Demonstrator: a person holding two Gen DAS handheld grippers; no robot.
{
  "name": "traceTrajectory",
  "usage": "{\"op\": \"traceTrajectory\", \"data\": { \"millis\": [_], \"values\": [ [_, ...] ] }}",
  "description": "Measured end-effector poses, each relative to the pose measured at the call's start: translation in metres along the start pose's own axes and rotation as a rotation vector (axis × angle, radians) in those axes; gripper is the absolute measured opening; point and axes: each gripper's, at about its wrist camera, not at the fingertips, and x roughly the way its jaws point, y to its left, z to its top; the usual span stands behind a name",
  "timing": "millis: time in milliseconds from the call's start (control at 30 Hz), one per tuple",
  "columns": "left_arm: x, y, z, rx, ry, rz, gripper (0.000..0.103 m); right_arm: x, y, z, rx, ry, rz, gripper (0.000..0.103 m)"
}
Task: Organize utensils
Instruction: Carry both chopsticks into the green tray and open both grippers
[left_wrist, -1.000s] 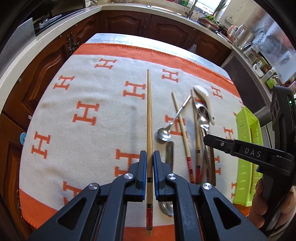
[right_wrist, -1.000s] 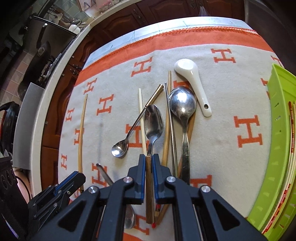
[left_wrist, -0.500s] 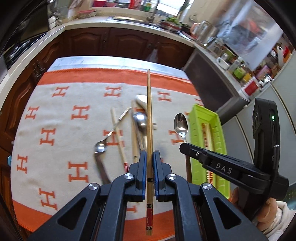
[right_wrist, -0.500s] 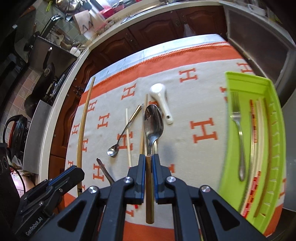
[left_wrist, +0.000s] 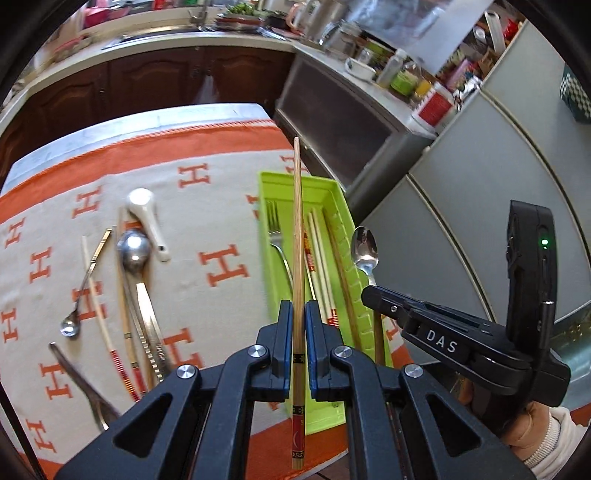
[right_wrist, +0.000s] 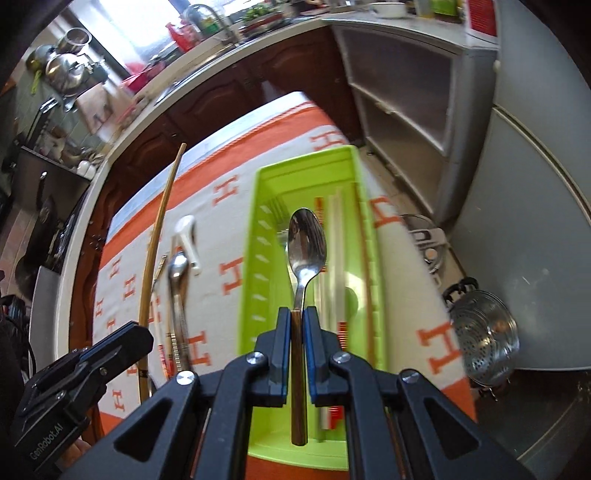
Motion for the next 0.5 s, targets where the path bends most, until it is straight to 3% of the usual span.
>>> {"op": "traceTrajectory", "data": {
  "millis": [300, 433, 500],
  "values": [
    [0.047, -0.025, 0.006, 0.061, 0.081, 0.033, 0.005, 0.009, -0.023, -0.002, 0.029, 0.025, -0.040, 0.007],
    [0.052, -0.031, 0.005, 0.090, 0.096, 0.049, 0.020, 0.016, -0.022, -0.004, 0.019, 0.047, -0.041, 0.007],
    [0.050, -0.030, 0.005, 0.090, 0.092, 0.058, 0.020, 0.019, -0.020, -0.004, 0.015, 0.057, -0.040, 0.007]
  ]
}}
